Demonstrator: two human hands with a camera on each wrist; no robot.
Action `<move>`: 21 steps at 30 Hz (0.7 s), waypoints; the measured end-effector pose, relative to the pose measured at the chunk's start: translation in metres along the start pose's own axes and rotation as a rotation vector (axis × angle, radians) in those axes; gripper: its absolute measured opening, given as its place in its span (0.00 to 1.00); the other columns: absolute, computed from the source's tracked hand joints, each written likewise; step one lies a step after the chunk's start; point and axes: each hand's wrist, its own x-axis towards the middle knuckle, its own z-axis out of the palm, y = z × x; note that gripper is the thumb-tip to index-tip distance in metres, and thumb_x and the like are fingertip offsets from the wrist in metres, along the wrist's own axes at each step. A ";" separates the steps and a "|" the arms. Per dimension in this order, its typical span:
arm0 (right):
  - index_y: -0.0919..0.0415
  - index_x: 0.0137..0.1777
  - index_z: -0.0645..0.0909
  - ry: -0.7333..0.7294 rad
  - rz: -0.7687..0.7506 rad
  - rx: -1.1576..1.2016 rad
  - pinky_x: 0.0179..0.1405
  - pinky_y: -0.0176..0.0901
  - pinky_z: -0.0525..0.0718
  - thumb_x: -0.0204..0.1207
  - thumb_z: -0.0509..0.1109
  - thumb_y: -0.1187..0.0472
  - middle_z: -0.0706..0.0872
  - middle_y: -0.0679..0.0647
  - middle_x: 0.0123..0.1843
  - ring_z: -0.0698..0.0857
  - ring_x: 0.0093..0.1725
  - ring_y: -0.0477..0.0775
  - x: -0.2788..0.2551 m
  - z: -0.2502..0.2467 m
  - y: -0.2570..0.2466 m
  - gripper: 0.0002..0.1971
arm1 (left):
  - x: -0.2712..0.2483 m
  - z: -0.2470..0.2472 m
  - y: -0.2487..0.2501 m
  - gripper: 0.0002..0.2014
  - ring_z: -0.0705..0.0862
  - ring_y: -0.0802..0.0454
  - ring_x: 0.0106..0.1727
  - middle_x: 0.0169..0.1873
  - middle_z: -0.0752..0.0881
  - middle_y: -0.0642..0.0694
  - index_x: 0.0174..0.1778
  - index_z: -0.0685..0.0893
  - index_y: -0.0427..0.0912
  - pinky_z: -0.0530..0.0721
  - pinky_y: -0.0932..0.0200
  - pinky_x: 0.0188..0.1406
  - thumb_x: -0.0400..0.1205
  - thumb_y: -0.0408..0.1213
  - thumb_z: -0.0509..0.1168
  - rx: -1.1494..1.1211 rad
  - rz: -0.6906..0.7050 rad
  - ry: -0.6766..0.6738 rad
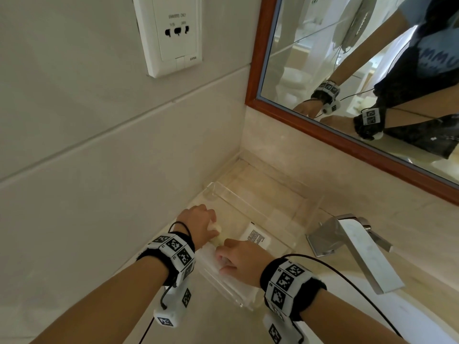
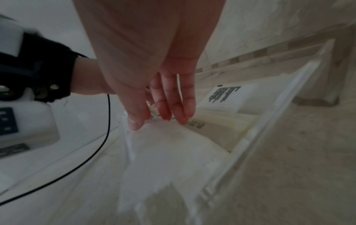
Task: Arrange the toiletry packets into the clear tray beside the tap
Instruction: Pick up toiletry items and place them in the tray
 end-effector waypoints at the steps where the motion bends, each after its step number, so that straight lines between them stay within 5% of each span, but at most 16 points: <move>1: 0.64 0.58 0.77 0.006 -0.002 0.005 0.45 0.43 0.75 0.80 0.65 0.58 0.80 0.58 0.53 0.75 0.43 0.54 0.000 -0.002 0.000 0.11 | 0.001 -0.002 -0.001 0.19 0.79 0.48 0.63 0.61 0.80 0.47 0.62 0.78 0.48 0.74 0.54 0.64 0.78 0.52 0.64 0.028 0.002 0.004; 11: 0.64 0.59 0.78 -0.009 0.015 -0.052 0.51 0.49 0.81 0.80 0.63 0.62 0.81 0.60 0.58 0.83 0.52 0.63 -0.004 -0.003 -0.004 0.10 | -0.002 -0.003 0.003 0.19 0.76 0.49 0.65 0.62 0.79 0.48 0.62 0.77 0.50 0.71 0.53 0.66 0.79 0.54 0.62 0.132 0.032 0.023; 17: 0.62 0.62 0.77 0.033 0.079 -0.113 0.40 0.44 0.76 0.83 0.57 0.60 0.78 0.57 0.49 0.83 0.46 0.61 -0.019 -0.013 0.001 0.13 | -0.010 -0.016 0.012 0.18 0.76 0.50 0.66 0.62 0.80 0.48 0.63 0.77 0.50 0.71 0.53 0.67 0.79 0.51 0.62 0.119 0.047 0.058; 21: 0.57 0.66 0.76 0.052 0.132 -0.109 0.45 0.44 0.79 0.82 0.57 0.60 0.81 0.56 0.59 0.84 0.53 0.59 -0.041 -0.021 0.004 0.14 | -0.022 -0.025 0.030 0.17 0.79 0.49 0.64 0.63 0.80 0.47 0.64 0.76 0.49 0.74 0.52 0.67 0.80 0.46 0.61 0.100 0.064 0.070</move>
